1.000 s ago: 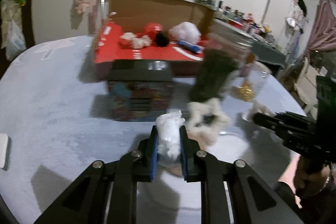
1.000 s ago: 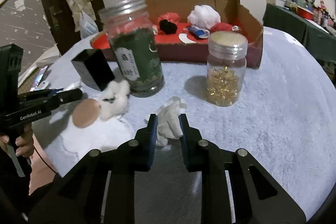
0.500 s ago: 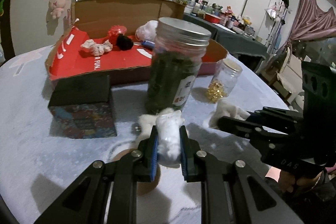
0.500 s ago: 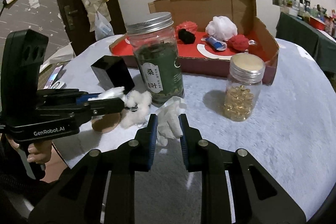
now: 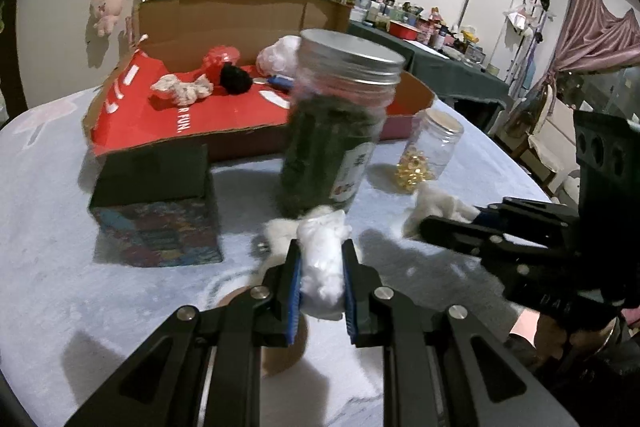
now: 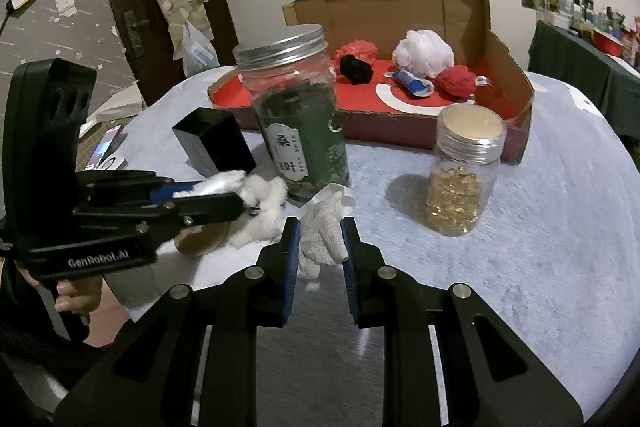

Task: Organize soft objects
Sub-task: 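Lift the white cotton piece and white cloth toward the cardboard box, then lower the white cotton piece and white cloth into the box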

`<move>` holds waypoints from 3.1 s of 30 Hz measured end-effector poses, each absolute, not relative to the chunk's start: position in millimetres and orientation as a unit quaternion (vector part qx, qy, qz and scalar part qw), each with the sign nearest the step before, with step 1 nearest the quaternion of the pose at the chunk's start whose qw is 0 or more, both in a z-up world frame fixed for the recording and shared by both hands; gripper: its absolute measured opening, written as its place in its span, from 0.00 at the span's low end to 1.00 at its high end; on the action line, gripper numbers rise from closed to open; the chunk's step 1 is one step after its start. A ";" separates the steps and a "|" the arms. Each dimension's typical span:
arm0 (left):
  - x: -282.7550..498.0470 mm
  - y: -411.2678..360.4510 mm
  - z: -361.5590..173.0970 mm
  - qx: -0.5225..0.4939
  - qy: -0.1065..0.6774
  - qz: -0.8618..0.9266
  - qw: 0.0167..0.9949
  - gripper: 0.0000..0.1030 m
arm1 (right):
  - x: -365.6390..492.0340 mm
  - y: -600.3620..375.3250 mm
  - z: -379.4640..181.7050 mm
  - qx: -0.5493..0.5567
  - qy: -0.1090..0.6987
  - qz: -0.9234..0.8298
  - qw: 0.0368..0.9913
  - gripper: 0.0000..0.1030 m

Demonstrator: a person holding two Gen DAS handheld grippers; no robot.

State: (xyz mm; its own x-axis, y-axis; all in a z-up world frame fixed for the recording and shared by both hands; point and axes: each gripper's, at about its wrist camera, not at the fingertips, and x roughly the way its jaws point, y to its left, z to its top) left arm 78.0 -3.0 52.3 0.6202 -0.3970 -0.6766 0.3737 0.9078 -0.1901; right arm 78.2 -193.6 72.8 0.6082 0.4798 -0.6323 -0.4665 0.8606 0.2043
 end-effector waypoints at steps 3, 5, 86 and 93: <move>75.9 10.7 52.3 -0.020 0.380 -0.201 0.902 0.18 | 79.0 -200.1 71.0 0.010 0.359 0.257 0.897 0.19; 74.6 21.6 52.3 -0.022 0.380 -0.192 0.905 0.18 | 78.8 -205.9 70.2 0.012 0.361 0.251 0.898 0.19; 275.4 52.3 66.1 0.072 0.480 -0.157 0.860 0.18 | 280.1 -209.7 89.1 -0.112 0.479 0.206 0.846 0.19; 287.8 45.2 55.2 0.096 0.503 -0.133 0.849 0.20 | 293.3 -195.6 76.7 -0.150 0.511 0.181 0.827 0.19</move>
